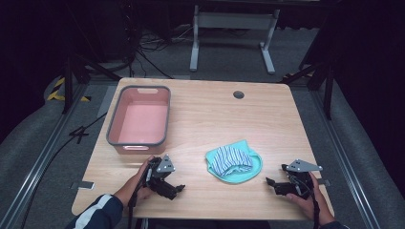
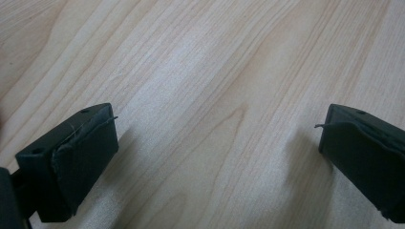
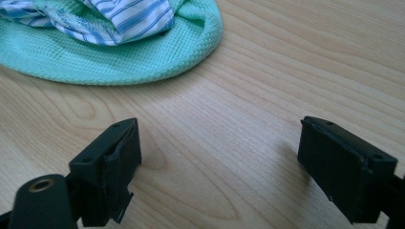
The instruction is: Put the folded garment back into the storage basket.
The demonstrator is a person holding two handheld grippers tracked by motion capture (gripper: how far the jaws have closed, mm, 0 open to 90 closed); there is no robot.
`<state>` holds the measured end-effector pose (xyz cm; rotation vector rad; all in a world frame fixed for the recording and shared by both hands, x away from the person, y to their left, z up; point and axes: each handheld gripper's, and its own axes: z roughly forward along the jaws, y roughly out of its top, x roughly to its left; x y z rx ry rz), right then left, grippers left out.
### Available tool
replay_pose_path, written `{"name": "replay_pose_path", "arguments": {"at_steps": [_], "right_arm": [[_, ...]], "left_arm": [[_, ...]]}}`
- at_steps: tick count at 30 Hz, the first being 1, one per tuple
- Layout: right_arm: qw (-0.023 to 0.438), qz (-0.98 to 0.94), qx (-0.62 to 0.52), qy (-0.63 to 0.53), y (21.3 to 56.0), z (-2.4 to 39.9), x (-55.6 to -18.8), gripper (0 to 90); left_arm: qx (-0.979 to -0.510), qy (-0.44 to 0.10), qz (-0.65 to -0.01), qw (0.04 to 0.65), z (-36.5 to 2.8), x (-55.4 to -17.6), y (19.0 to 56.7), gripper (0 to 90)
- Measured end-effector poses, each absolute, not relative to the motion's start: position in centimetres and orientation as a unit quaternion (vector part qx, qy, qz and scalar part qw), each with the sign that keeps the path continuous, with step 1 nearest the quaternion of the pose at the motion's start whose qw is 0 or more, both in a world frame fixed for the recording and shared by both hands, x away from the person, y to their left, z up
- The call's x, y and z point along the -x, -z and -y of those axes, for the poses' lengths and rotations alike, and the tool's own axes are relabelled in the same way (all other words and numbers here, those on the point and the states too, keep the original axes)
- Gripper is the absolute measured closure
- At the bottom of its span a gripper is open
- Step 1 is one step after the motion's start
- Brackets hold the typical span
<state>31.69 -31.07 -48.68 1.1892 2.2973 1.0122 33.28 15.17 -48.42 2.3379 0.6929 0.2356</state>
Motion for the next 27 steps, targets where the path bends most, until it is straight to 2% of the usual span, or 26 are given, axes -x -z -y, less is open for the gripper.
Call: {"name": "replay_pose_path", "arguments": {"at_steps": [16, 27], "right_arm": [[0.181, -0.814, -0.421, -0.358, 48.67, 31.08, -31.69, 15.3], [0.174, -0.820, -0.417, -0.351, 48.47, 31.23, -31.82, 16.7]], "left_arm": [[-0.898, -0.091, -0.261, 0.343, -15.21, -33.24, 48.44, 0.2], [-0.905, -0.086, -0.252, 0.332, -14.73, -33.47, 48.03, 4.8]]}}
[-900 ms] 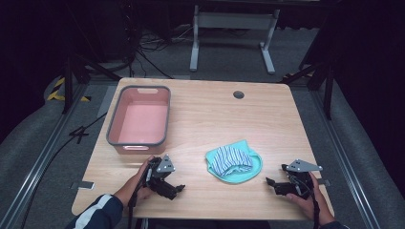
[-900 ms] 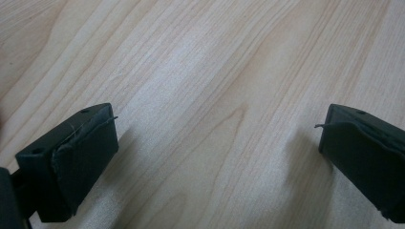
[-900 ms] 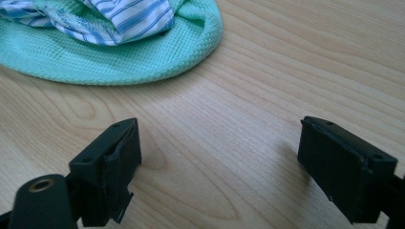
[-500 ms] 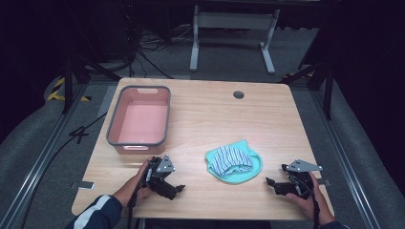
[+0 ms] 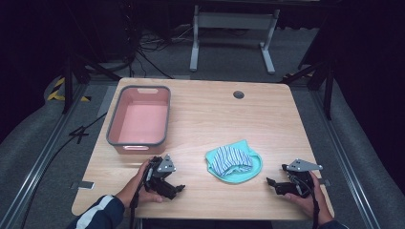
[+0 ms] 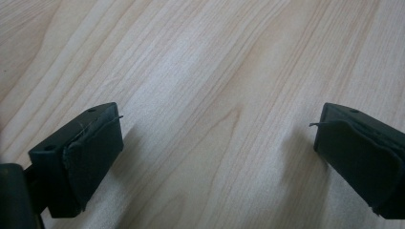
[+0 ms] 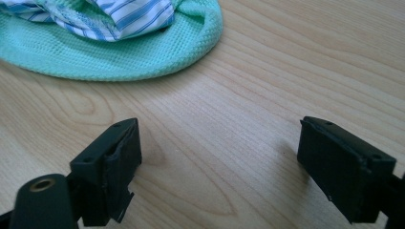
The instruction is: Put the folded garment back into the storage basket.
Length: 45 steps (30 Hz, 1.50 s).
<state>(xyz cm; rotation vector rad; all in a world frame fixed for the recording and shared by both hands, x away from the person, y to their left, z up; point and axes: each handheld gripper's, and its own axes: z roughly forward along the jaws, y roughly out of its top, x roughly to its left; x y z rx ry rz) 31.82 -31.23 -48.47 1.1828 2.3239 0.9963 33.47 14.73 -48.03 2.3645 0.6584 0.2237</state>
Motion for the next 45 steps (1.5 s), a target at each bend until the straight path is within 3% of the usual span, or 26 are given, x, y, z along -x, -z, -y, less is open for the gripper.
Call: {"name": "replay_pose_path", "arguments": {"at_steps": [1, 2, 5, 7, 17, 29, 45], "right_arm": [[0.169, -0.822, -0.412, -0.354, 48.4, 31.2, -31.9, 19.2], [0.171, -0.823, -0.405, -0.360, 48.0, 31.2, -31.9, 25.5], [0.181, -0.820, -0.395, -0.373, 47.2, 30.9, -32.0, 31.0], [0.189, -0.818, -0.389, -0.379, 46.2, 30.5, -32.2, 35.7], [0.195, -0.831, -0.366, -0.371, 44.7, 28.0, -35.8, 42.8], [0.158, -0.841, -0.365, -0.365, 45.3, 25.1, -40.6, 47.3], [0.128, -0.853, -0.369, -0.346, 47.3, 23.6, -40.9, 49.2]], "left_arm": [[-0.904, -0.086, -0.249, 0.337, -14.5, -33.5, 48.0, 8.1], [-0.903, -0.088, -0.249, 0.340, -13.9, -33.5, 47.8, 18.4], [-0.903, -0.094, -0.246, 0.339, -13.0, -33.7, 47.6, 16.7], [-0.897, -0.089, -0.249, 0.353, -12.3, -34.1, 47.2, 22.2], [-0.880, -0.092, -0.276, 0.376, -8.7, -36.8, 46.4, 30.2], [-0.875, -0.094, -0.280, 0.385, -6.2, -39.4, 46.3, 30.1], [-0.879, -0.080, -0.294, 0.367, -5.9, -40.8, 48.0, 24.4]]}}
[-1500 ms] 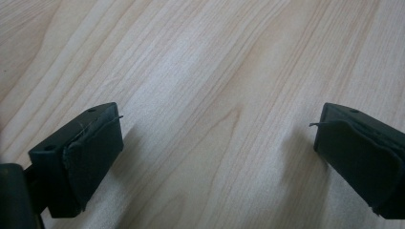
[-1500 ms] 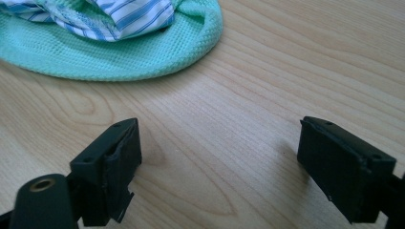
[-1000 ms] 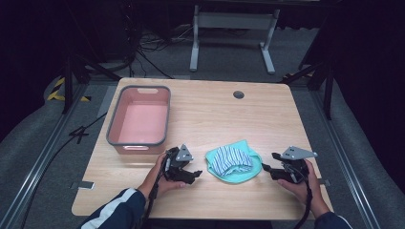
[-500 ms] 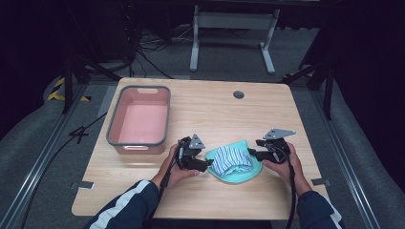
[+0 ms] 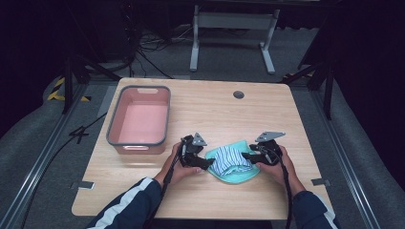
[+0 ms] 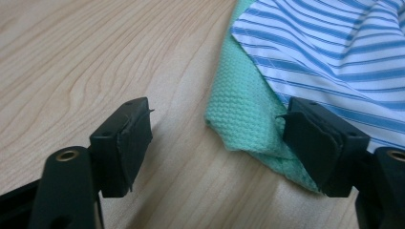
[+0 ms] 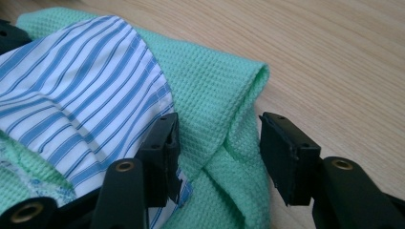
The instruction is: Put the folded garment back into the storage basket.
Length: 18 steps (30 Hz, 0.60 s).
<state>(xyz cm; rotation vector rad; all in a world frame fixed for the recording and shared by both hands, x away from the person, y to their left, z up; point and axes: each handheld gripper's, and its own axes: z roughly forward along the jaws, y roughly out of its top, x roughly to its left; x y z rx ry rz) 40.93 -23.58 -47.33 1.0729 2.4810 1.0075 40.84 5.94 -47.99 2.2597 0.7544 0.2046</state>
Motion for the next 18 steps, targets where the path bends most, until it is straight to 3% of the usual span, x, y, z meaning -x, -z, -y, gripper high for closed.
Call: {"name": "replay_pose_path", "arguments": {"at_steps": [9, 14, 15, 16, 17, 18], "right_arm": [[0.119, -0.859, -0.358, -0.346, 47.3, 22.6, -39.0, 50.1], [0.118, -0.857, -0.364, -0.346, 47.3, 22.4, -38.6, 54.8], [0.116, -0.856, -0.365, -0.346, 47.2, 22.4, -38.6, 57.6], [0.111, -0.858, -0.361, -0.347, 47.2, 22.3, -38.5, 63.6], [0.111, -0.858, -0.361, -0.347, 47.2, 22.3, -38.5, 63.6], [0.108, -0.859, -0.360, -0.347, 47.2, 22.2, -38.4, 68.6]], "left_arm": [[-0.884, -0.089, -0.305, 0.343, -6.4, -41.4, 47.7, 23.5], [-0.886, -0.087, -0.301, 0.342, -6.3, -41.3, 47.6, 25.8], [-0.889, -0.085, -0.292, 0.343, -6.3, -41.3, 47.5, 28.5], [-0.890, -0.081, -0.287, 0.345, -6.2, -41.2, 47.5, 39.1], [-0.891, -0.078, -0.284, 0.345, -6.2, -41.1, 47.4, 39.1], [-0.892, -0.077, -0.280, 0.347, -6.1, -41.0, 47.4, 47.4]]}}
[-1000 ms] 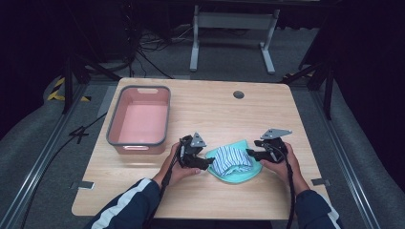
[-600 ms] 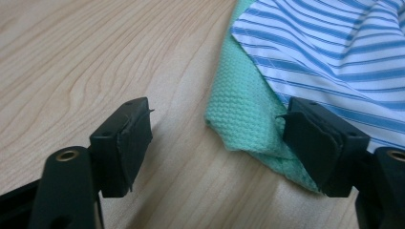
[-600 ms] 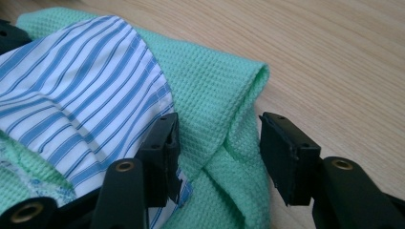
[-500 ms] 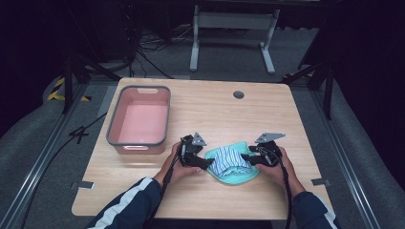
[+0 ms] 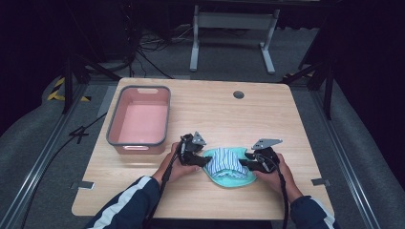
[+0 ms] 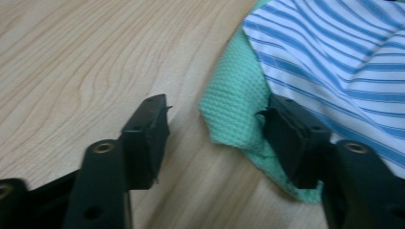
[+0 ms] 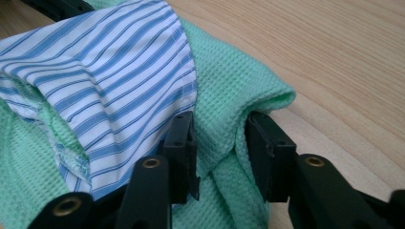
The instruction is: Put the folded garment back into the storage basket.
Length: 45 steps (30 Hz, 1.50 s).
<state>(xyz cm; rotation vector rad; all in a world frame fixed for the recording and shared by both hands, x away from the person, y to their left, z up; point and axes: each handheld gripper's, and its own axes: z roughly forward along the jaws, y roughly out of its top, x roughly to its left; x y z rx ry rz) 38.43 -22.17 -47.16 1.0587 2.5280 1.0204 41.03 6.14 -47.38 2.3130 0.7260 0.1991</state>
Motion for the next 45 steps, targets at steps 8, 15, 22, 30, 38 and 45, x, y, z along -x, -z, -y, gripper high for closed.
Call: {"name": "replay_pose_path", "arguments": {"at_steps": [8, 15, 22, 30, 38, 45], "right_arm": [[0.099, -0.858, -0.362, -0.350, 47.1, 22.0, -38.3, 77.7], [0.104, -0.858, -0.363, -0.349, 47.0, 22.0, -38.0, 81.5], [0.108, -0.854, -0.367, -0.353, 46.4, 22.1, -37.8, 82.4], [0.124, -0.842, -0.368, -0.374, 44.4, 22.6, -37.7, 82.6], [0.147, -0.833, -0.364, -0.390, 41.9, 22.7, -38.2, 82.8], [0.157, -0.834, -0.354, -0.392, 39.9, 21.4, -39.3, 82.8]], "left_arm": [[-0.888, -0.036, -0.267, 0.373, -6.2, -41.1, 47.6, 73.5], [-0.884, -0.028, -0.272, 0.378, -6.2, -41.0, 47.5, 81.7], [-0.890, -0.033, -0.263, 0.371, -5.8, -41.0, 46.3, 83.9], [-0.899, -0.061, -0.235, 0.364, -5.3, -41.2, 43.9, 84.0], [-0.901, -0.084, -0.217, 0.366, -5.2, -42.0, 41.0, 84.2], [-0.895, -0.106, -0.223, 0.372, -6.5, -42.4, 39.1, 84.2]]}}
